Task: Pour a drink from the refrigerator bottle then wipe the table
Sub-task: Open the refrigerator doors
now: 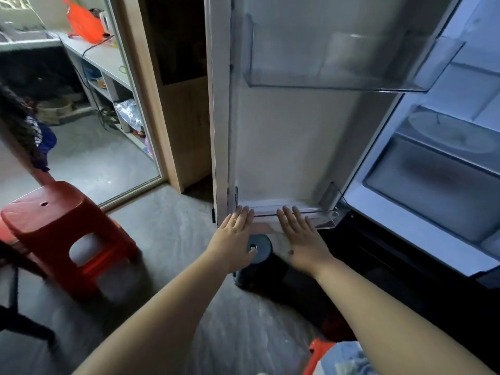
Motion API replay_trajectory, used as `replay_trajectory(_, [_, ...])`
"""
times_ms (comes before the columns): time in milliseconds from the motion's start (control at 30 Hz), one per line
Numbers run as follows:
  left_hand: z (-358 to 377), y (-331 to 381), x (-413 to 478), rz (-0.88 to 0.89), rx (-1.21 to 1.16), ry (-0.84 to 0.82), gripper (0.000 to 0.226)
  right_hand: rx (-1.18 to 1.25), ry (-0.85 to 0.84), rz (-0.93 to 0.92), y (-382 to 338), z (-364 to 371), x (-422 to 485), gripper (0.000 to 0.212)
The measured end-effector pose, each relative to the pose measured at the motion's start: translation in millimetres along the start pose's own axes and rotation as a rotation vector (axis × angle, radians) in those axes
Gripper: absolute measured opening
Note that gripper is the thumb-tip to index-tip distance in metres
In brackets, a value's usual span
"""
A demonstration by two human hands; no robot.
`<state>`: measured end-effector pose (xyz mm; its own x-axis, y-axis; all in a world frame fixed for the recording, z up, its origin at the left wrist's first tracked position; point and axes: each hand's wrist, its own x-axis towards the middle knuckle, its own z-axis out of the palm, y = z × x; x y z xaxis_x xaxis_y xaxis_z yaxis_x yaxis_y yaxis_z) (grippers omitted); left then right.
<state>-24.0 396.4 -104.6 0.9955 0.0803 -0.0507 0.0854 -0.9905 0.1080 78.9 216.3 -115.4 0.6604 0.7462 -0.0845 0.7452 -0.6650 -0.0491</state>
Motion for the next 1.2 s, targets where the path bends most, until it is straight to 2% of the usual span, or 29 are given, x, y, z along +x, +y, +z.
replay_trajectory(233, [-16.9, 26.9, 15.7, -0.132, 0.206, -0.124, 0.093, 0.079, 0.026, -0.115, 12.3, -0.9, 0.6, 0.092])
replay_trajectory(367, [-17.2, 49.2, 36.9, -0.079, 0.088, -0.124, 0.078, 0.211, 0.062, -0.221, 38.7, -12.2, -1.9, 0.079])
replay_trajectory(500, [2.5, 59.8, 48.4, 0.010, 0.128, -0.033, 0.072, 0.124, 0.246, -0.121, 99.0, -19.9, -11.5, 0.072])
replay_trajectory(567, [11.5, 65.8, 58.5, 0.031, 0.178, -0.003, 0.074, 0.131, 0.283, -0.053, 124.1, -17.0, -15.4, 0.071])
replay_trajectory(667, [14.6, 83.8, 78.4, 0.202, 0.173, 0.015, 0.076, 0.125, 0.249, -0.043, 144.7, -6.5, -17.3, 0.073])
replay_trajectory(767, [9.7, 108.7, 108.7, 0.477, 0.166, 0.019, 0.078, 0.242, 0.227, -0.064, 153.9, -2.0, -14.2, 0.073])
replay_trajectory(833, [4.8, 124.0, 129.9, 0.553, 0.164, 0.047, 0.077, 0.330, 0.221, -0.063, 161.8, -0.1, -15.1, 0.074])
replay_trajectory(933, [-0.7, 138.7, 155.4, 0.623, 0.160, 0.075, 0.075, 0.469, 0.293, 0.124, 178.7, -1.2, -29.2, 0.076])
replay_trajectory(1067, [-3.6, 159.5, 187.2, 0.753, 0.216, 0.056, 0.071, 0.473, 0.426, 0.466, 208.5, -10.5, -57.0, 0.063])
replay_trajectory(1200, [5.9, 179.3, 211.2, 0.802, 0.171, -0.014, 0.044, 0.481, 0.501, 0.697, 234.4, -19.7, -74.0, 0.056])
